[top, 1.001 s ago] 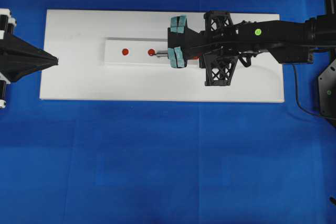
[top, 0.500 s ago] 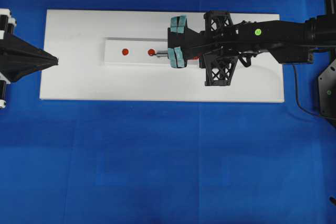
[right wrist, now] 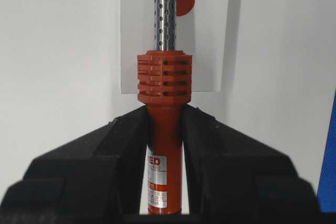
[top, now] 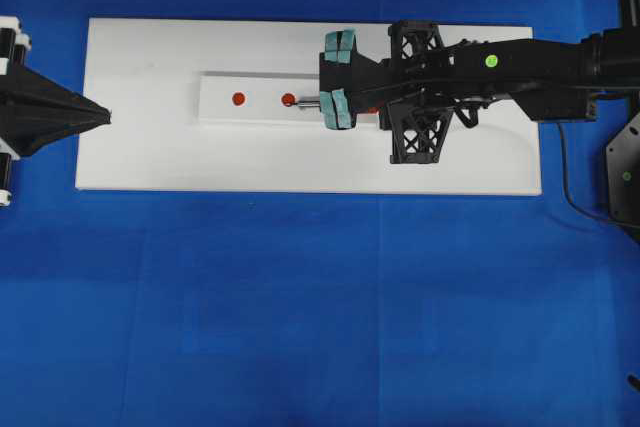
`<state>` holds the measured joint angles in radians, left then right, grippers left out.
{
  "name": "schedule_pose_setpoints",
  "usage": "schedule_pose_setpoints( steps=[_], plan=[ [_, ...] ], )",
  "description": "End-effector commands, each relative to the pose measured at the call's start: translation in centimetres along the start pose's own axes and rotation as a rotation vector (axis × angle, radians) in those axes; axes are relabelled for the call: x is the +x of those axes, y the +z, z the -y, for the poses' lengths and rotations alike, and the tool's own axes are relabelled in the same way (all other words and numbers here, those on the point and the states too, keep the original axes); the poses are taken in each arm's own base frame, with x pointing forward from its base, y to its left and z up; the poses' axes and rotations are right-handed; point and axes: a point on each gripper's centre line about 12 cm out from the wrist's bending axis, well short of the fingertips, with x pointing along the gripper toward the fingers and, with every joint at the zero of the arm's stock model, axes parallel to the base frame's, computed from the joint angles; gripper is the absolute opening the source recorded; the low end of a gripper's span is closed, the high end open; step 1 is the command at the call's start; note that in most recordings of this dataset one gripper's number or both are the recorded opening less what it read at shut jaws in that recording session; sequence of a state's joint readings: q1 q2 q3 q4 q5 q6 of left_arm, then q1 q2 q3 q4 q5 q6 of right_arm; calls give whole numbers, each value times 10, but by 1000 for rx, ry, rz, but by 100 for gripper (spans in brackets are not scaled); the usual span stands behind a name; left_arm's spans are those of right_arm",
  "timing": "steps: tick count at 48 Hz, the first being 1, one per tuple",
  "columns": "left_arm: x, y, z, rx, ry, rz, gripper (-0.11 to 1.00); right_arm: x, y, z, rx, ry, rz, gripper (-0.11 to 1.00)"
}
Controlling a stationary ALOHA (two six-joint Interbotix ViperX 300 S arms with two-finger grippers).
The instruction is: Touch the tip of the soldering iron to the mark.
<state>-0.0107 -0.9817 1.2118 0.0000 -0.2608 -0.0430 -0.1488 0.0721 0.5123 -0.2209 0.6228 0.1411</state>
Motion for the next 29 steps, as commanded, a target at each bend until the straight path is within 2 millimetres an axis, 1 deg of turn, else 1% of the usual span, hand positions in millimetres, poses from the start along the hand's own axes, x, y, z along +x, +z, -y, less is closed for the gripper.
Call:
schedule_pose_setpoints(
  steps=[1,9,16,23,29],
  plan=[
    [1,4,1,1,-4,14,0,-7,6,0,3,1,29,6],
    [1,4,1,1,-4,14,0,-9,8,1,3,-1,32,6],
    [1,4,1,1,-4,11,0,-21,14,3,7,-5,58,6],
    [1,4,1,1,-4,11,0,-41,21,6,18,-10,93,6],
    [1,3,1,1,-4,9,0,-67,25,11,29,-20,119,6]
  ],
)
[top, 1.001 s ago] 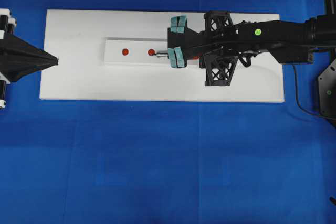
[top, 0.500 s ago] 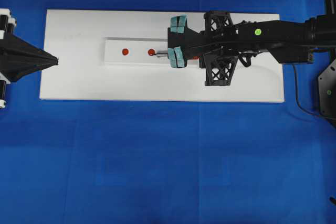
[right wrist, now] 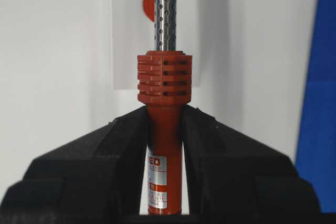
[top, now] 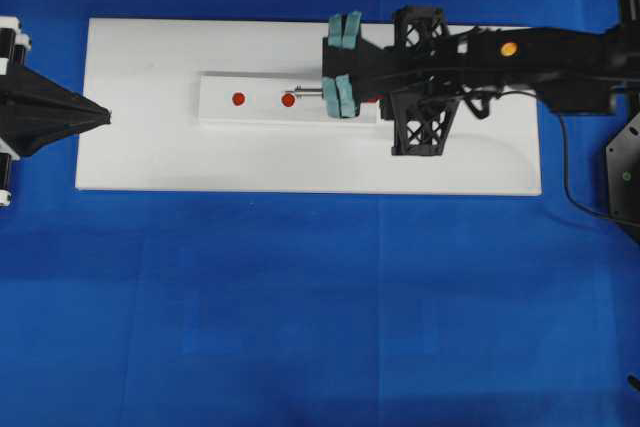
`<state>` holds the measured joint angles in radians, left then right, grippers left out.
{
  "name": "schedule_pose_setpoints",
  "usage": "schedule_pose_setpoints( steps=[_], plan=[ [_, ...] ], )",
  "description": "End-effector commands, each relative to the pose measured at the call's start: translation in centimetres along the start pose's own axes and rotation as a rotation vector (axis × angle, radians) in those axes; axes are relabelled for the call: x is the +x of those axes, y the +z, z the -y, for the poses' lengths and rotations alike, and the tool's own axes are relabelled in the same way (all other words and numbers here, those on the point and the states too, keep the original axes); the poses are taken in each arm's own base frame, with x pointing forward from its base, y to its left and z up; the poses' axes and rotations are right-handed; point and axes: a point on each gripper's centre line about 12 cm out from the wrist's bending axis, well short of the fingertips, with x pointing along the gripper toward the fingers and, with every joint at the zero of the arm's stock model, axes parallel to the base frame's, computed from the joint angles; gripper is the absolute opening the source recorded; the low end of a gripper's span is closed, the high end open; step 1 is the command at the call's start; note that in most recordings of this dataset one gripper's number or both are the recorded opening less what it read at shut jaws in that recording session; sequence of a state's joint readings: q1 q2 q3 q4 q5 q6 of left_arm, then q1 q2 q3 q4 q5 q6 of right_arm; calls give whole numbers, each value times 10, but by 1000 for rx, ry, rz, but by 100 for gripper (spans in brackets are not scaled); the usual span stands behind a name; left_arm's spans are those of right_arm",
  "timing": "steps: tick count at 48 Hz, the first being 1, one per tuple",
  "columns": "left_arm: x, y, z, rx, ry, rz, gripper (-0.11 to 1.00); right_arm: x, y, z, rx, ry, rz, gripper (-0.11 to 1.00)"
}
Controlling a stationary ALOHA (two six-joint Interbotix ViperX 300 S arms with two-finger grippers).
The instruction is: Touch the tip of the soldering iron to the mark.
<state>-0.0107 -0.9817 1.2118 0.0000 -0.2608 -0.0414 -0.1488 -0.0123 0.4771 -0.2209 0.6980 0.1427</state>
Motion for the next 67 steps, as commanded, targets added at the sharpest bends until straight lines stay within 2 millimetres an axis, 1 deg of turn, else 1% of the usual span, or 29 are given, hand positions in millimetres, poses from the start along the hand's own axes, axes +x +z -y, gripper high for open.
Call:
schedule_pose_setpoints(
  steps=[1,8,10,12,28,33,47,51,61,67],
  plan=[
    [1,3,1,0,-4,9,0,-34,16,5,16,-5,82,6],
    [1,3,1,0,-4,9,0,-67,23,10,22,-16,136,6],
    [1,3,1,0,-4,8,0,-74,25,12,23,-20,151,6],
    [1,3,1,0,-4,9,0,-75,25,12,21,-21,156,6],
    [1,3,1,0,-4,9,0,-62,16,10,16,-20,109,6],
    [1,3,1,0,-4,9,0,-61,7,10,14,-22,82,6],
    [1,2,1,0,-4,6,0,-68,-23,11,19,-25,41,6],
    [1,2,0,-2,-2,6,0,-70,-29,11,21,-23,39,6],
    [1,1,1,0,-4,4,0,-70,-32,10,22,-22,36,6],
    [1,1,0,0,-2,5,0,-63,-35,9,17,-22,13,6]
  ],
)
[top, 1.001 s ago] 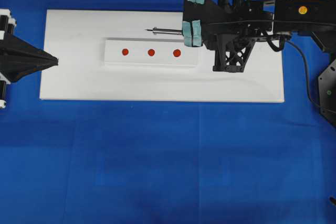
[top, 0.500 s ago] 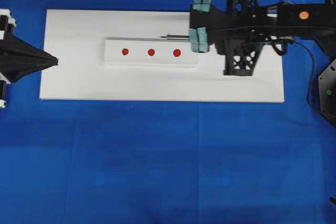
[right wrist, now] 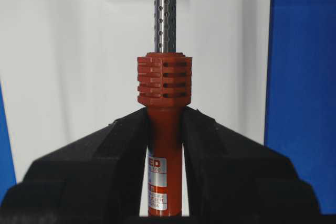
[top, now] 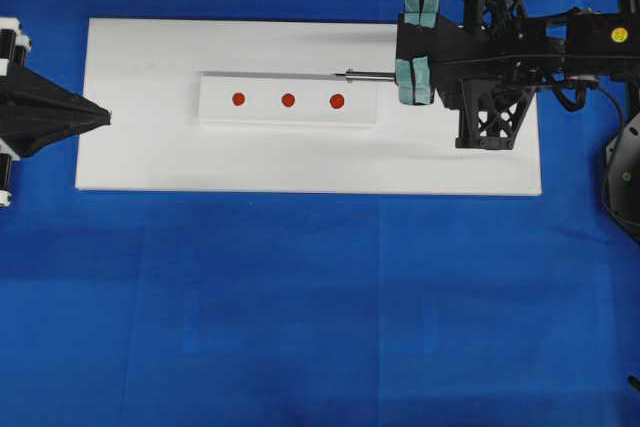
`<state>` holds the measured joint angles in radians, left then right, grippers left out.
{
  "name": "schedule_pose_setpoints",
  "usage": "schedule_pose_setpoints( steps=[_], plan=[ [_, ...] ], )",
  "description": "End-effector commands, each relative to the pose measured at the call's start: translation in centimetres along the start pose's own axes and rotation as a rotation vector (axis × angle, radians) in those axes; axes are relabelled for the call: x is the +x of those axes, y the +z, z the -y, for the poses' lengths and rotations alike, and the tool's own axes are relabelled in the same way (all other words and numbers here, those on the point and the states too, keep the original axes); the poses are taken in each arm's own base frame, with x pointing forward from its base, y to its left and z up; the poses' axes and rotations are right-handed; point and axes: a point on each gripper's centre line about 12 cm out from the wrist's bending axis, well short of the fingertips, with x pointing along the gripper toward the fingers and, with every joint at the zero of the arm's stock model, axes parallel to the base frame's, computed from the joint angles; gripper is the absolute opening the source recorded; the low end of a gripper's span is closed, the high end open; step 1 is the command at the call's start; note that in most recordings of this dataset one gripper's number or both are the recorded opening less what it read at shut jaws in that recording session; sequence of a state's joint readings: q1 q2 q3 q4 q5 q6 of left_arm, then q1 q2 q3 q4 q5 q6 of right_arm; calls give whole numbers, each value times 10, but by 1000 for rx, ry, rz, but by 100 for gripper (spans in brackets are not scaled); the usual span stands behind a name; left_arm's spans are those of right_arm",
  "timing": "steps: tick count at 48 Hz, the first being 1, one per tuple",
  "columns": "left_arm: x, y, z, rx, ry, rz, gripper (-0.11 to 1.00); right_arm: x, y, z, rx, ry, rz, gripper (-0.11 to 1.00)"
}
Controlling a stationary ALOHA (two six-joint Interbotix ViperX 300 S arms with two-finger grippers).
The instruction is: Touch the tip of the soldering iron to the mark.
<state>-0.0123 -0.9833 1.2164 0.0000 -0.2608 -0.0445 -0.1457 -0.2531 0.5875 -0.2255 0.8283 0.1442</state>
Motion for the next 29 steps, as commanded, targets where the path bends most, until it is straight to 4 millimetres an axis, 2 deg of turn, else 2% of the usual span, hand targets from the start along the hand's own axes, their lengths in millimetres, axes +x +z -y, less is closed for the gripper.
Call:
schedule_pose_setpoints(
  steps=[1,13,29],
  plan=[
    [2,3,0,1,-2,8,0,-2,1,0,1,1,8,6],
    [2,3,0,3,-2,8,0,22,-11,-4,-9,4,-61,6],
    [2,3,0,3,-2,8,0,48,-14,-9,-23,15,-84,6]
  ],
)
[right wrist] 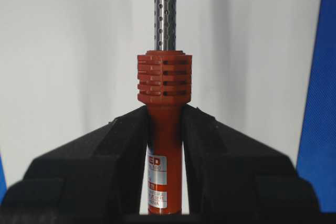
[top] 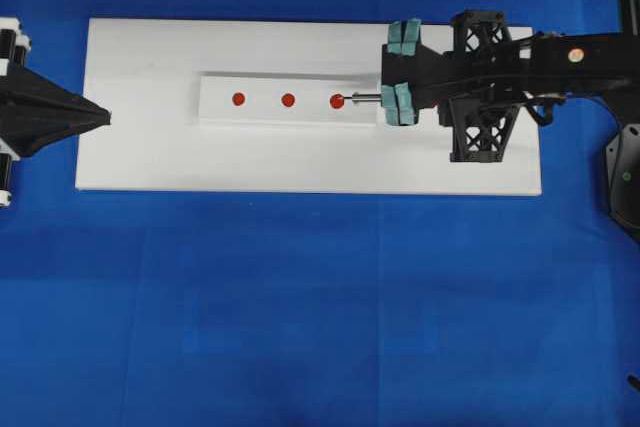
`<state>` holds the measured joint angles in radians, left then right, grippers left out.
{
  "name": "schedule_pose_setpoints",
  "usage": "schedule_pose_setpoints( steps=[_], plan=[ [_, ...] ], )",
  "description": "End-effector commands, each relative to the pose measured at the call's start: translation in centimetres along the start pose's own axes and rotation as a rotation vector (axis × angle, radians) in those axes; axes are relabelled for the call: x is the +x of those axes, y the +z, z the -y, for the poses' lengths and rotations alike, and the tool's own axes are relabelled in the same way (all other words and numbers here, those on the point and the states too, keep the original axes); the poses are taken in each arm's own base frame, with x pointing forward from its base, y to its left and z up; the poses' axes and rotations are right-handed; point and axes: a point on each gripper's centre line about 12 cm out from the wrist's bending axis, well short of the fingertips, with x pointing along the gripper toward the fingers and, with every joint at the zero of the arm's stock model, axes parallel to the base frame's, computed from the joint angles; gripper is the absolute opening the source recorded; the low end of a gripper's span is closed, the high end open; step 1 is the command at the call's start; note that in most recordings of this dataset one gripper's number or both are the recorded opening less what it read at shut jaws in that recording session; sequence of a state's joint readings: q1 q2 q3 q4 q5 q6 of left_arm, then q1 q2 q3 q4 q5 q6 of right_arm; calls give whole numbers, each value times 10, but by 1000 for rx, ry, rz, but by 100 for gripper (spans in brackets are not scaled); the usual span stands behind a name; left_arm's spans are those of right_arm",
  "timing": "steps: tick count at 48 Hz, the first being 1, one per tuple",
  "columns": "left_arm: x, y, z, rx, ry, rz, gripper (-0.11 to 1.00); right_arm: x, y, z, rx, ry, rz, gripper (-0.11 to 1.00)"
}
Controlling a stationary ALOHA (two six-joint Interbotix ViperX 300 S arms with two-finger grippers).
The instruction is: Touch the tip of the soldering iron to the mark.
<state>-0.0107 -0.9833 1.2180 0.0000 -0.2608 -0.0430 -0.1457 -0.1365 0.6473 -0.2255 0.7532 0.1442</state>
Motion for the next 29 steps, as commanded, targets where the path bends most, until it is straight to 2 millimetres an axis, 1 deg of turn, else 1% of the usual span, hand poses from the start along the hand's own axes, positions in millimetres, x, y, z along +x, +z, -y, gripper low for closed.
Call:
schedule_pose_setpoints(
  steps=[1,13,29],
  plan=[
    [2,4,1,1,-4,9,0,1,4,0,4,2,12,6],
    [1,4,1,1,-4,11,0,14,2,1,8,4,-6,6],
    [1,4,1,1,-4,11,0,19,-1,2,11,3,-16,6]
  ],
)
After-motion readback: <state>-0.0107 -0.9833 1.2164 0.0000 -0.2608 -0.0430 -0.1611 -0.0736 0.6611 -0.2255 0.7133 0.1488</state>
